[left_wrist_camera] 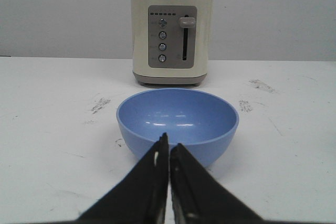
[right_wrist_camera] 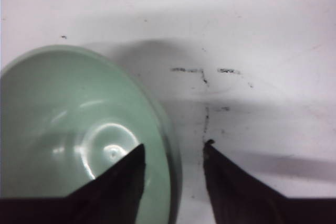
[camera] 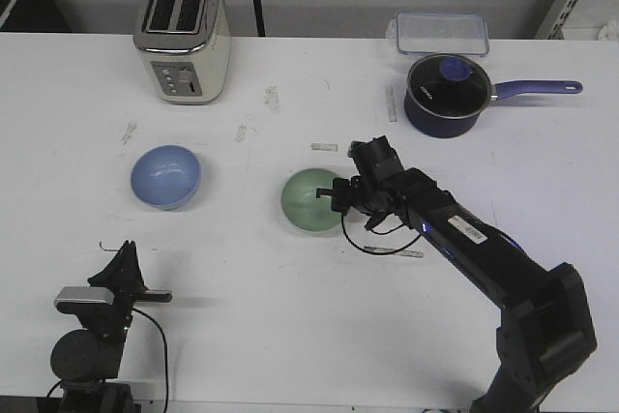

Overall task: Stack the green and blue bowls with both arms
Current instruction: 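Open the right gripper and retract it to its rest pose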

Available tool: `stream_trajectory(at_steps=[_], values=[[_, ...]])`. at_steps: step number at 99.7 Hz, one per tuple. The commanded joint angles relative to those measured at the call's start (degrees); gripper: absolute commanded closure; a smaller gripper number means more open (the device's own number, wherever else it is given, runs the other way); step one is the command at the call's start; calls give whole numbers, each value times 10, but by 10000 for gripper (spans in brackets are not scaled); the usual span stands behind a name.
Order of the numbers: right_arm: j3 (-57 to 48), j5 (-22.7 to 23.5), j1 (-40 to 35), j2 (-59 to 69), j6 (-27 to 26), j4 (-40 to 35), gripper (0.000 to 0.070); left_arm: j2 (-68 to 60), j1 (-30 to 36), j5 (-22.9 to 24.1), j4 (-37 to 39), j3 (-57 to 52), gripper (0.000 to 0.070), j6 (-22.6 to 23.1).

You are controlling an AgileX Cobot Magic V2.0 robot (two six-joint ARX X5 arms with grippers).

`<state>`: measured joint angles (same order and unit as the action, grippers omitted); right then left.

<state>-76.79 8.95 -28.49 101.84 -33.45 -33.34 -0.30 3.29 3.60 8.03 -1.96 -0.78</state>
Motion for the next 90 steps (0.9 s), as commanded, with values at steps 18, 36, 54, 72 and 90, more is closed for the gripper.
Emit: stream_trajectory(at_steps=[18, 36, 54, 72, 90], values=[[-8, -38, -3, -62, 9, 12, 411, 1, 1, 0, 7, 12, 697, 1], [-7, -47, 14, -114, 69, 21, 413, 1, 1, 0, 7, 12, 697, 1], [29, -47, 54, -180, 173, 84, 421, 1, 1, 0, 7, 12, 697, 1], [135, -47, 110, -278, 290, 197, 695, 1, 1, 0, 7, 12, 697, 1], [246, -45, 170, -382, 343, 301, 695, 1, 1, 0, 7, 12, 697, 1]])
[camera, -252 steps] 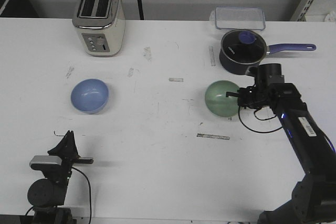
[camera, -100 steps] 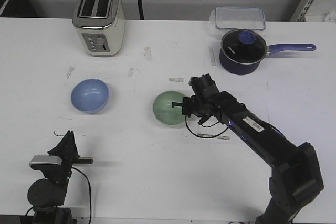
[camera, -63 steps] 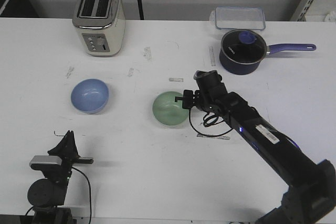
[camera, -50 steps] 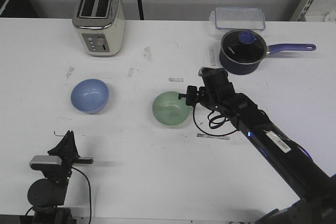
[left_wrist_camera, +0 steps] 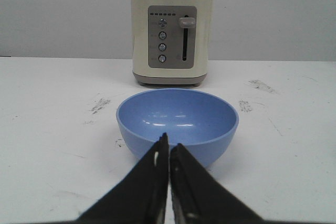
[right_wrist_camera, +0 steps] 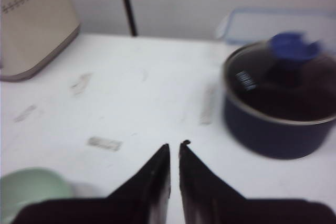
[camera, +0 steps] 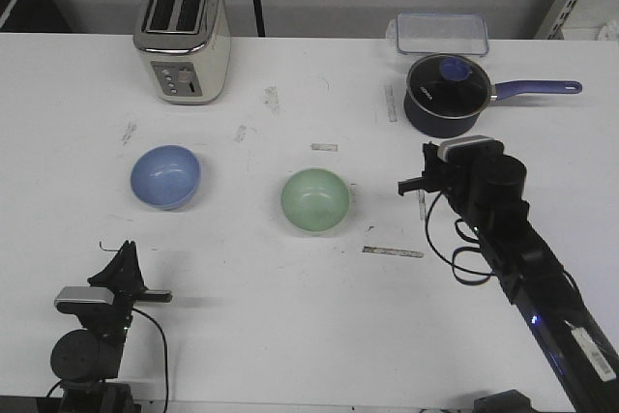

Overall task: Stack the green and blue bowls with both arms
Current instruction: 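Open the right gripper and retract it to its rest pose, then move the left gripper forward toward the blue bowl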

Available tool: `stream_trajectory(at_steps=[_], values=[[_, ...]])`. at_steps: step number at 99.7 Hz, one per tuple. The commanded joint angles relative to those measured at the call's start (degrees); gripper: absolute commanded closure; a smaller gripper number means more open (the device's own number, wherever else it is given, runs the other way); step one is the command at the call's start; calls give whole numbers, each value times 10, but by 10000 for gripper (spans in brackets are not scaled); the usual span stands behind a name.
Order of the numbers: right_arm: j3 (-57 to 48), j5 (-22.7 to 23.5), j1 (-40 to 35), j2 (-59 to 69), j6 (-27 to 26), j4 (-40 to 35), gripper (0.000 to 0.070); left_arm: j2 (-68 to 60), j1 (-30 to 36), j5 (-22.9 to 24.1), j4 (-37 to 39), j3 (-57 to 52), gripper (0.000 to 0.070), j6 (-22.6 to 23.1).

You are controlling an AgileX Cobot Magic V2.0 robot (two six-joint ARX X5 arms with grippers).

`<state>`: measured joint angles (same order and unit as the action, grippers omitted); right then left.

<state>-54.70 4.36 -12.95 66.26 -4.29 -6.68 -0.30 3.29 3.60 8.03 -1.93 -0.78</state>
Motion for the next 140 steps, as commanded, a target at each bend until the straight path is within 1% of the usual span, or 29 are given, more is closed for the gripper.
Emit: stream_trajectory(at_steps=[1, 8, 14, 20, 29, 34, 50, 68, 87, 104, 140], values=[[31, 1, 19, -31, 57, 39, 695, 1, 1, 0, 7, 12, 697, 1], [71, 2, 45, -70, 90, 62, 694, 1, 1, 0, 7, 12, 697, 1], [103, 1, 66, -102, 108, 70, 694, 1, 1, 0, 7, 12, 697, 1], [133, 1, 85, -134, 117, 71, 694, 1, 1, 0, 7, 12, 698, 1], [177, 1, 110, -182, 116, 71, 694, 1, 1, 0, 7, 12, 697, 1], [200, 1, 119, -209, 105, 71, 694, 1, 1, 0, 7, 12, 698, 1], [256, 1, 126, -293, 35, 71, 694, 1, 1, 0, 7, 12, 697, 1], [282, 1, 125, -383, -8, 52, 694, 1, 1, 0, 7, 12, 697, 1], [282, -1, 125, -464, -8, 14, 694, 1, 1, 0, 7, 12, 697, 1], [282, 0, 125, -510, -8, 10, 694, 1, 1, 0, 7, 12, 697, 1], [282, 1, 125, -531, -8, 9, 694, 1, 1, 0, 7, 12, 697, 1]])
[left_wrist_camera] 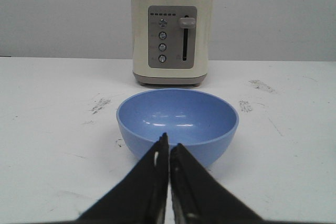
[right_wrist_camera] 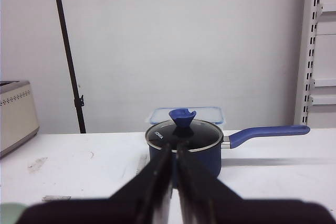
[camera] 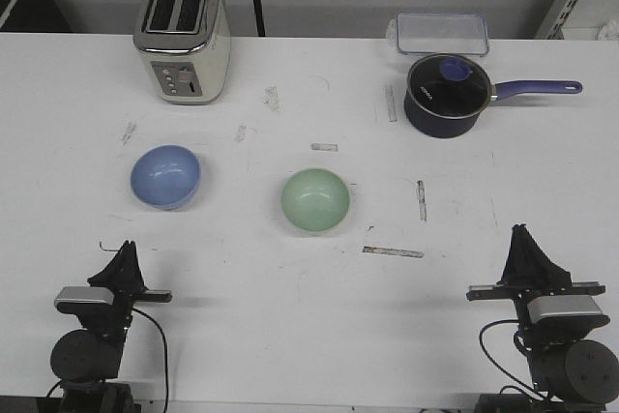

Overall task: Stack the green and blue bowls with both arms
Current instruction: 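Move the left gripper forward toward the blue bowl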

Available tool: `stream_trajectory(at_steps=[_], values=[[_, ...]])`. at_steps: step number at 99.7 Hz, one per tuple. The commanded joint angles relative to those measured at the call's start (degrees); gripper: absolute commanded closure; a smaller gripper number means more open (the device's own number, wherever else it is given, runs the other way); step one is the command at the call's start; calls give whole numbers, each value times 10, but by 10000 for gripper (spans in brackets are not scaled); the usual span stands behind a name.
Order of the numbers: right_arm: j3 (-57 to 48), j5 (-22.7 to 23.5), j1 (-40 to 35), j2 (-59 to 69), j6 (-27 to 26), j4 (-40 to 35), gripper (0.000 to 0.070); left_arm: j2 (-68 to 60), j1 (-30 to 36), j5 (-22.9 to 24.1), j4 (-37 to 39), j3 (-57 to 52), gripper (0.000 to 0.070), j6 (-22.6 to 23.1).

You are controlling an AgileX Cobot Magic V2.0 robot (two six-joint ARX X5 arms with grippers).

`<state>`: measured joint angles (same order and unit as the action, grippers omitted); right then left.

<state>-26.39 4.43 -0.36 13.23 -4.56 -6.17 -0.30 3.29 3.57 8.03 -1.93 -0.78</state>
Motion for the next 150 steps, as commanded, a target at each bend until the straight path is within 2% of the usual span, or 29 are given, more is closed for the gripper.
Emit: stream_trajectory(at_steps=[1, 37, 55, 63, 90, 113, 150], values=[[-2, 0, 0, -1, -5, 4, 694, 1, 1, 0, 7, 12, 697, 1], [-2, 0, 0, -1, -5, 4, 694, 1, 1, 5, 10, 12, 698, 4], [-2, 0, 0, -1, -5, 4, 694, 1, 1, 10, 34, 11, 698, -31], [-2, 0, 0, -1, -5, 4, 694, 1, 1, 10, 47, 9, 698, -31], [-2, 0, 0, -1, -5, 4, 694, -23, 1, 10, 36, -57, 698, -23], [-2, 0, 0, -1, -5, 4, 694, -125, 1, 3, -9, -158, 698, -17], [-2, 0, 0, -1, -5, 4, 694, -380, 1, 3, -75, -344, 698, -14]])
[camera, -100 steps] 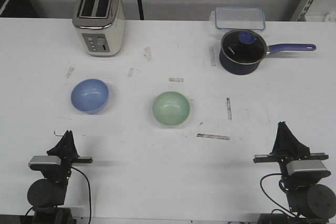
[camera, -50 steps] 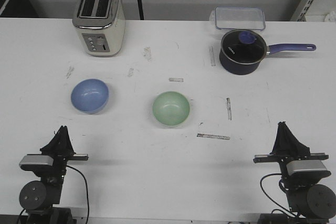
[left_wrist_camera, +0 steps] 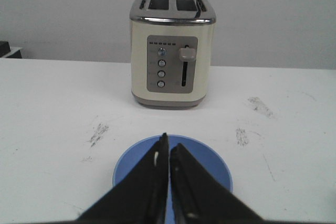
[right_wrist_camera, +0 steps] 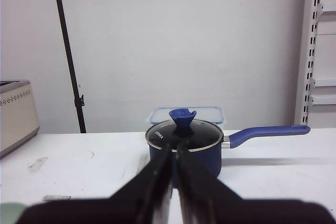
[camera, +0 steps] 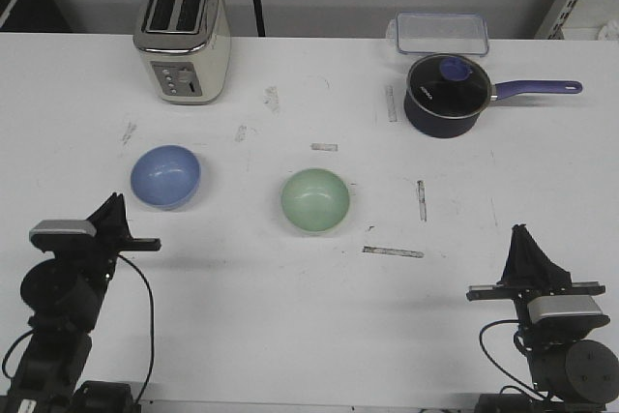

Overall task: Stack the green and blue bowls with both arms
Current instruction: 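Move the left gripper forward toward the blue bowl, then grasp the rim of the blue bowl with the left gripper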

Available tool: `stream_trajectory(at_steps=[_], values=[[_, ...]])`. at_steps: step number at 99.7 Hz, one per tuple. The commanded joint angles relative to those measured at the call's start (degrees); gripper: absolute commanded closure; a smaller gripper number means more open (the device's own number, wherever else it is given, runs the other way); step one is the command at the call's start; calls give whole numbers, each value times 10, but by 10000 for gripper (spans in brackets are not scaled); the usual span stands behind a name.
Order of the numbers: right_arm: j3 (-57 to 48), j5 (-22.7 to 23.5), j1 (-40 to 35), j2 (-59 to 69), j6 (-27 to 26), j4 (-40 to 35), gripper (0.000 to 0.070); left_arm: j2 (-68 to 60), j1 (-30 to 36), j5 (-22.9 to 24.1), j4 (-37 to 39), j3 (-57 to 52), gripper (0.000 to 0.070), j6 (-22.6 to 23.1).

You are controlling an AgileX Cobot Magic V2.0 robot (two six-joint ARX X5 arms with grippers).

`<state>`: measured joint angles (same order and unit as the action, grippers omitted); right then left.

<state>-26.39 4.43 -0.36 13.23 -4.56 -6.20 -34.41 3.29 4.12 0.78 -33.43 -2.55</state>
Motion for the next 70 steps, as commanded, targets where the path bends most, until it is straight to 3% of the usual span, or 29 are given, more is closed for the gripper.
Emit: stream_trajectory(at_steps=[1, 49, 56, 70], values=[[-2, 0, 0, -1, -5, 4, 694, -46, 1, -3, -4, -34, 698, 4], [-2, 0, 0, -1, -5, 4, 694, -307, 0, -3, -144, -248, 698, 19], [-2, 0, 0, -1, -5, 4, 694, -339, -5, -3, -166, -285, 697, 5], [-2, 0, 0, -1, -5, 4, 694, -400, -23, -10, -266, -371, 698, -86]])
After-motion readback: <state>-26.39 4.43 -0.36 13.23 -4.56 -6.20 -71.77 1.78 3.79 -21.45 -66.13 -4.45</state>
